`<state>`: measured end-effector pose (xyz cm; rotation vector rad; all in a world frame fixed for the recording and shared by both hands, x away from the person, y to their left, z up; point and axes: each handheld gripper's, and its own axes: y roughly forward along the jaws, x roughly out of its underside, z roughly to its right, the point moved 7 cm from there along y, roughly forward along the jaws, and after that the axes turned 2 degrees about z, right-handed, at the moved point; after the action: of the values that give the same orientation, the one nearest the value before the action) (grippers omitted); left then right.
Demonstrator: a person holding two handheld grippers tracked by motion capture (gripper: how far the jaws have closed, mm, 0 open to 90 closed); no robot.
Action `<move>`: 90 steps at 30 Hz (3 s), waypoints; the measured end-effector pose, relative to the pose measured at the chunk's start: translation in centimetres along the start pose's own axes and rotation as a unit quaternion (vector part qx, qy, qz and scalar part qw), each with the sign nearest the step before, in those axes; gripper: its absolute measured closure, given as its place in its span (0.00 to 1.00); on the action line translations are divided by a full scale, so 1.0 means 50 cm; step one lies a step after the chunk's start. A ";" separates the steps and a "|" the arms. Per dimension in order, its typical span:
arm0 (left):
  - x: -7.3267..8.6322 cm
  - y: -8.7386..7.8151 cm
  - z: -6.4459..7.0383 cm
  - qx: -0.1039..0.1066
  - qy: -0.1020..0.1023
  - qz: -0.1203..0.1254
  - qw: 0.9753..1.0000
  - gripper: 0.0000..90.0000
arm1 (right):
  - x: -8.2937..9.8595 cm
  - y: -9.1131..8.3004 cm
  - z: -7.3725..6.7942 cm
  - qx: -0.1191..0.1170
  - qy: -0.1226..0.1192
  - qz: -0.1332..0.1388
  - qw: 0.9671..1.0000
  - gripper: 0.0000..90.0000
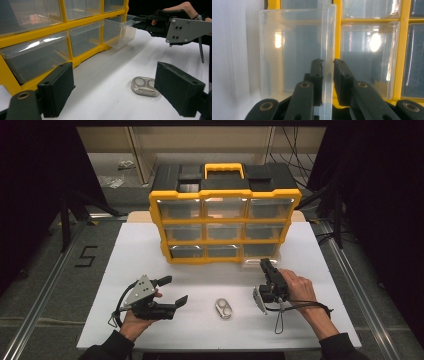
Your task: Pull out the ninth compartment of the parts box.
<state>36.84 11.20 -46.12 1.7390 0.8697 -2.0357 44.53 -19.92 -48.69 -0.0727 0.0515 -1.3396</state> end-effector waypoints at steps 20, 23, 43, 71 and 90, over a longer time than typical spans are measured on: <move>0.000 -0.001 -0.001 -0.001 0.000 0.000 1.000 0.17 | -0.004 -0.022 0.001 -0.002 0.000 0.007 1.000 0.87; 0.001 0.000 -0.001 -0.001 0.001 -0.001 1.000 0.17 | -0.004 -0.025 0.001 -0.004 -0.003 0.009 1.000 0.87; 0.001 0.000 0.000 -0.001 0.001 -0.001 1.000 0.17 | -0.006 -0.045 0.002 -0.004 -0.001 0.016 1.000 0.87; 0.002 0.001 -0.001 -0.001 0.000 -0.003 1.000 0.17 | -0.007 -0.060 -0.009 -0.023 0.011 0.021 0.999 0.85; 0.003 0.002 0.000 -0.001 0.001 -0.005 1.000 0.17 | -0.008 -0.056 -0.009 -0.025 0.023 0.022 0.999 0.85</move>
<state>36.90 11.14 -46.29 1.7401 0.8823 -2.0374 41.67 -20.18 -48.89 -0.0821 0.1244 -1.2967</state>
